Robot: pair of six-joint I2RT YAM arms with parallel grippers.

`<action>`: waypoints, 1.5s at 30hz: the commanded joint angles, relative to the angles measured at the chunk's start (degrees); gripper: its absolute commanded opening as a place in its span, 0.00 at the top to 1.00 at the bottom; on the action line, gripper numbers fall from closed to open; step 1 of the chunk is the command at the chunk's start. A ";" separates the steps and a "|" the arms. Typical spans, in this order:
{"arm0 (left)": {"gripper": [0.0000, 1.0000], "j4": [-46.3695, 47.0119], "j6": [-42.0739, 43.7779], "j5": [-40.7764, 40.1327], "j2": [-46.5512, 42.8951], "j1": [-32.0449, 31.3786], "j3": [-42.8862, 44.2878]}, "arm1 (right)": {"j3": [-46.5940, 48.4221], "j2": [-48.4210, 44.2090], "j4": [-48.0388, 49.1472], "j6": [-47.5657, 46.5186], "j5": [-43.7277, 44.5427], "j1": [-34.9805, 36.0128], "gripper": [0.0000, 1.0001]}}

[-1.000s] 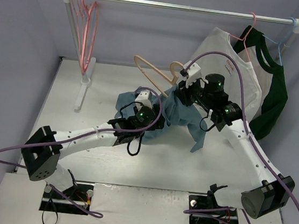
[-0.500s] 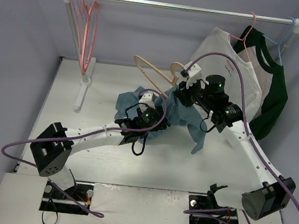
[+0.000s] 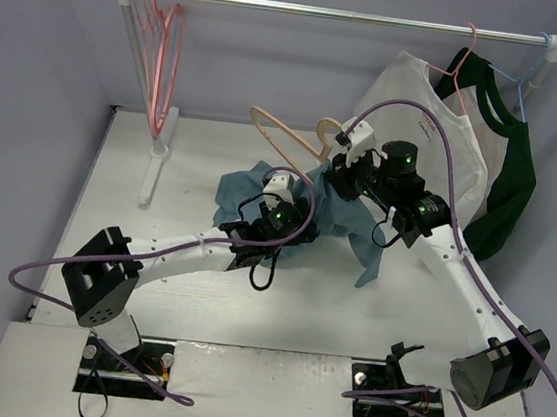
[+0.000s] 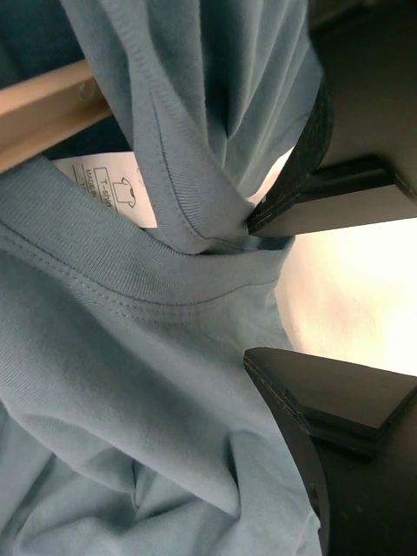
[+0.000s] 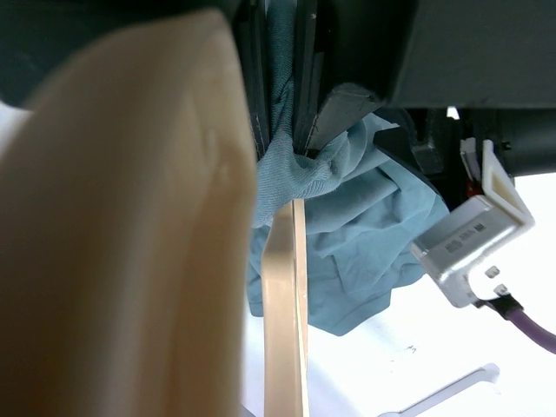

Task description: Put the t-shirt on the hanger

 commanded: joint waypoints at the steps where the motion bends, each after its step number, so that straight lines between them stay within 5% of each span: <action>1: 0.47 2.86 -0.90 -0.49 0.45 -0.70 4.10 | 0.96 -2.23 6.43 0.53 -0.33 0.16 1.00; 13: 0.62 0.84 -1.34 -0.58 3.44 -1.22 6.48 | 0.79 -2.76 6.43 0.26 -0.42 0.25 1.00; 21: 0.99 -5.12 -0.81 -3.21 1.16 -0.79 6.21 | -0.09 -3.82 5.82 -0.96 0.72 0.25 1.00; 32: 1.00 -10.50 10.17 5.12 -10.52 13.78 0.50 | -3.25 -8.12 6.17 -0.26 -1.55 0.25 1.00; 45: 1.00 -25.68 28.00 24.21 -12.12 33.12 15.95 | -2.65 -11.38 1.52 -3.51 -7.27 0.69 1.00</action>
